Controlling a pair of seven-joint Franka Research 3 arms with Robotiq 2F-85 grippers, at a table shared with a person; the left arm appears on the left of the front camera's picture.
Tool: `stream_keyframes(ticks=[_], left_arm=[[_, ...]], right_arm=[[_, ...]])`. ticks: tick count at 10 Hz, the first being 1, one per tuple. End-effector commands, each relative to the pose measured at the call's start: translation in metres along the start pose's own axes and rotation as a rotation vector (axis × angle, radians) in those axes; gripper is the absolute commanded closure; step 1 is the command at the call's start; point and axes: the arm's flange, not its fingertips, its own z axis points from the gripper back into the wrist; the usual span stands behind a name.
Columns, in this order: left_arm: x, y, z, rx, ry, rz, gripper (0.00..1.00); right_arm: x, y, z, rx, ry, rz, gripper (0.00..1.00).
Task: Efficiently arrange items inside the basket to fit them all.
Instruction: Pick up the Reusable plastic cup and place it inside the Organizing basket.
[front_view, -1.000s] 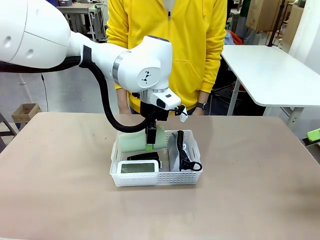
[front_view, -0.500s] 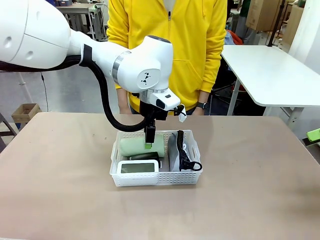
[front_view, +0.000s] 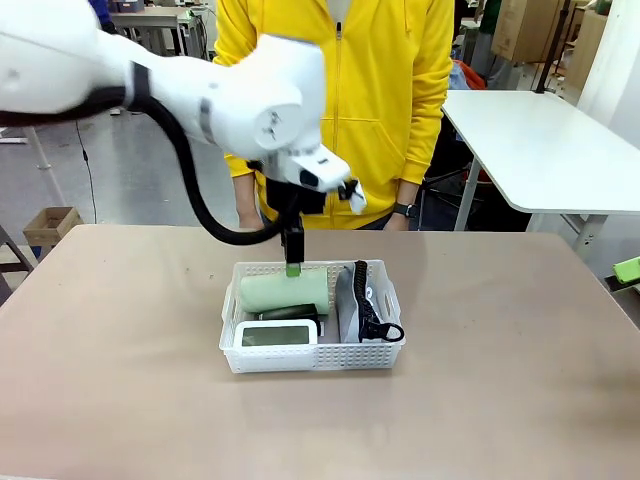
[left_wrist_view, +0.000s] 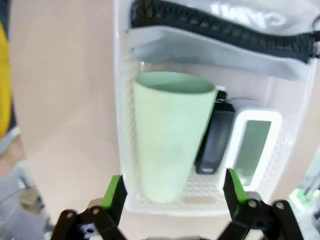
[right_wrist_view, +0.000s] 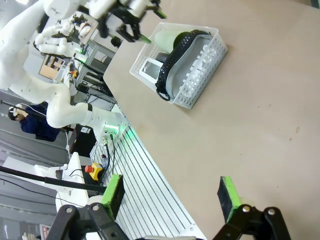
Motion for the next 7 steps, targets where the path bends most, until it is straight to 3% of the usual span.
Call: stream_keyframes(ticks=[1,4,6,7], left_arm=[[-0.082,-0.045,0.051,-0.01,-0.204,0.074,0.0],[-0.222,-0.097,0.08,-0.019,-0.542,0.283,0.0],[-0.312,-0.125,0.076,0.013,-0.74,0.533,0.0],[-0.353,-0.129,0.068,-0.046,-0.85,0.609,0.0]], right_arm=[[0.001,0.0,-0.001,0.02,-0.027,0.025,0.0],[0.001,0.0,-0.001,0.02,-0.027,0.025,0.0],[0.001,0.0,-0.001,0.02,-0.027,0.025,0.0],[0.001,0.0,-0.001,0.02,-0.027,0.025,0.0]])
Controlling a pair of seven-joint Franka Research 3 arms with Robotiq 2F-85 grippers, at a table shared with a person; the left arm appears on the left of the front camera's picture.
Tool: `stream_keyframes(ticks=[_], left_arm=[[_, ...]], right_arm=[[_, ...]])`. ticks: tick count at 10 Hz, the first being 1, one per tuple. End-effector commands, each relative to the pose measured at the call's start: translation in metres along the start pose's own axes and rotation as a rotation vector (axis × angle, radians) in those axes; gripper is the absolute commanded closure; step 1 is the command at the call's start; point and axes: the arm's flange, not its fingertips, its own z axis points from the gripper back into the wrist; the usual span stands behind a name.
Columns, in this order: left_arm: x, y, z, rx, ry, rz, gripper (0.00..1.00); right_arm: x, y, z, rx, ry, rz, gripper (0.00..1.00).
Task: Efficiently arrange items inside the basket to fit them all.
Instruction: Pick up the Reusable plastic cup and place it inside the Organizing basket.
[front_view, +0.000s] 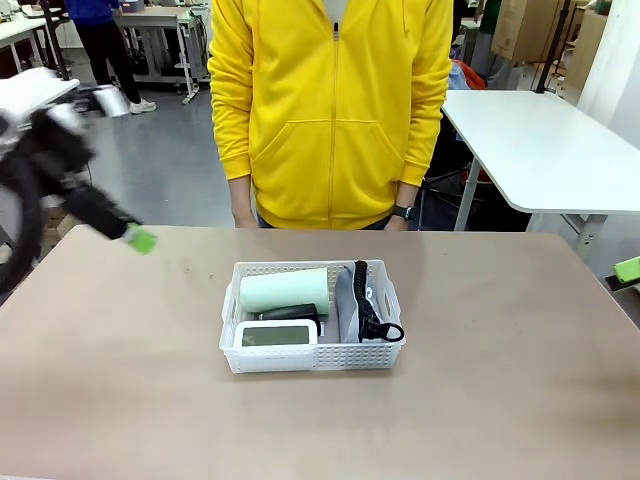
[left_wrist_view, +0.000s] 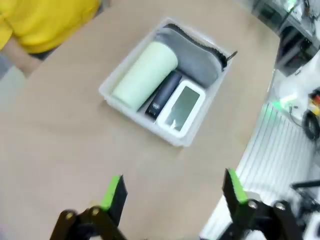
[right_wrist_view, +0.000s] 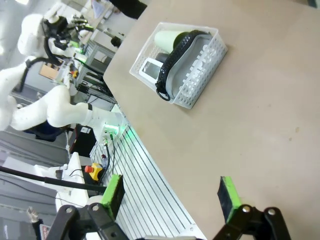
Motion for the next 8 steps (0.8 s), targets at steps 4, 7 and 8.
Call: stream_keyframes(ticks=[4,7,8], left_arm=[[-0.155,0.089,0.037,-0.491,-0.502,0.175,0.0],[-0.158,0.083,0.053,-0.424,-0.527,0.185,0.0],[-0.158,0.083,0.053,-0.424,-0.527,0.185,0.0]], right_arm=[[0.001,0.0,-0.002,0.02,-0.026,0.026,0.0],[0.001,0.0,-0.002,0.02,-0.026,0.026,0.0],[0.001,0.0,-0.002,0.02,-0.026,0.026,0.0]])
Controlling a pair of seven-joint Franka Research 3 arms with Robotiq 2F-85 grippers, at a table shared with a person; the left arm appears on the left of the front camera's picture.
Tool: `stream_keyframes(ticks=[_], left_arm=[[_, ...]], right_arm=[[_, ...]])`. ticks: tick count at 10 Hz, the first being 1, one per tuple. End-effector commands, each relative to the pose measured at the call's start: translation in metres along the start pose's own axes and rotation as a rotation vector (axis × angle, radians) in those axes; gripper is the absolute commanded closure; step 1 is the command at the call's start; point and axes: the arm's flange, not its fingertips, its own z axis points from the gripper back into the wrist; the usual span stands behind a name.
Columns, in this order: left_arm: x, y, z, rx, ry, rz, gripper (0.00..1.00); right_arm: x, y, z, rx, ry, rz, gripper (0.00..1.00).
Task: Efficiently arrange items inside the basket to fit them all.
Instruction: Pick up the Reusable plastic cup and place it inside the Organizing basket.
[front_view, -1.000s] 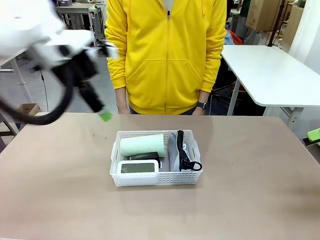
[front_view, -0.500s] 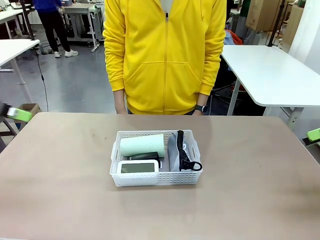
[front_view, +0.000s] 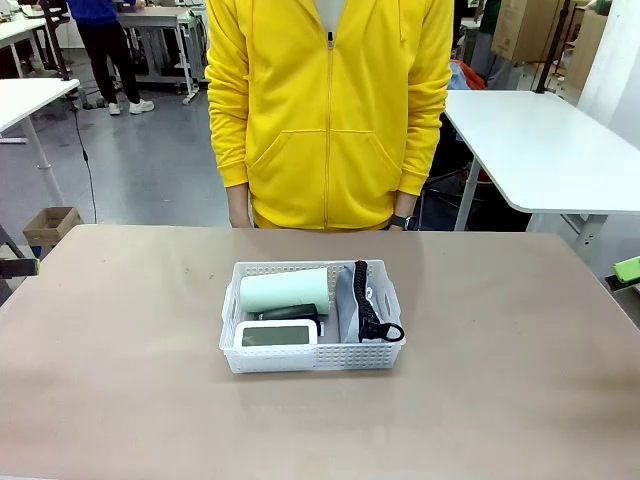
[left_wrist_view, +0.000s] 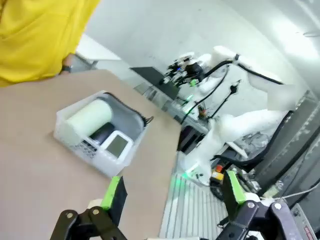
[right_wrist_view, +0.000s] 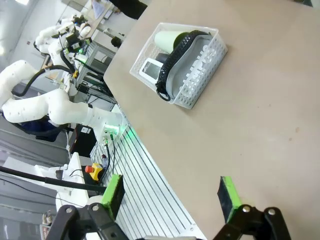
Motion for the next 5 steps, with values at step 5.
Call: stream_keyframes(ticks=[5], left_arm=[[0.0212,-0.0204,0.0038,0.11,0.033,-0.004,0.0]], right_arm=[[0.0005,-0.0001,-0.0022,0.02,-0.025,0.026,0.0]])
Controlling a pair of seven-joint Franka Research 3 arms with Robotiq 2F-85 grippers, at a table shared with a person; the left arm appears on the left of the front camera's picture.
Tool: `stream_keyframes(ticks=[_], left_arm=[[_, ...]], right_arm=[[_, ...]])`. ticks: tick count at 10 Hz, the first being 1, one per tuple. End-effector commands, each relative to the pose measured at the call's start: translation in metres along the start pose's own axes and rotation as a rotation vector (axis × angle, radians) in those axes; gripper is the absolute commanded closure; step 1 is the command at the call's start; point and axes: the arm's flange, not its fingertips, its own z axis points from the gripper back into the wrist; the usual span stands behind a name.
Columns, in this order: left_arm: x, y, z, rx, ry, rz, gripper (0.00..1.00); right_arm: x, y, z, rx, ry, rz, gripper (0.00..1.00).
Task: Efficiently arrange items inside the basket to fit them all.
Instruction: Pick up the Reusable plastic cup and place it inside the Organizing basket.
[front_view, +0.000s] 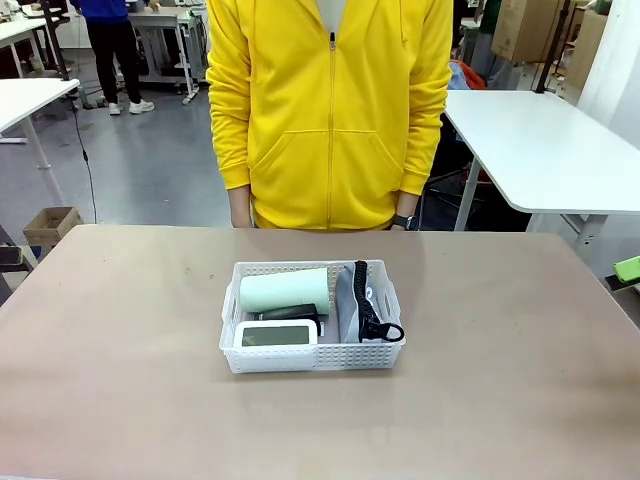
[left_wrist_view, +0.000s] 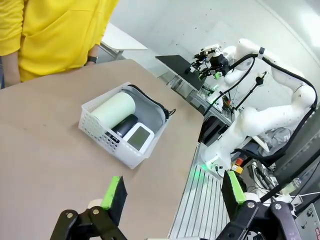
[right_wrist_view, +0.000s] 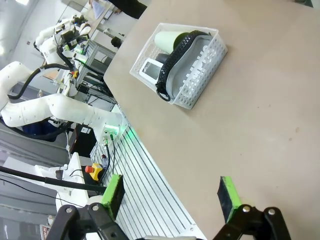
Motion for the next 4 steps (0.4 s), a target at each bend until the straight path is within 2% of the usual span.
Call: stream_keyframes(ticks=[1,4], left_arm=[[-0.0004,-0.0048,-0.0064,-0.012,-0.024,0.013,0.0],[-0.0004,-0.0048,-0.0064,-0.012,-0.024,0.013,0.0]], right_arm=[[0.0006,0.0,-0.0023,0.019,-0.025,0.026,0.0],[0.0006,0.0,-0.0023,0.019,-0.025,0.026,0.0]])
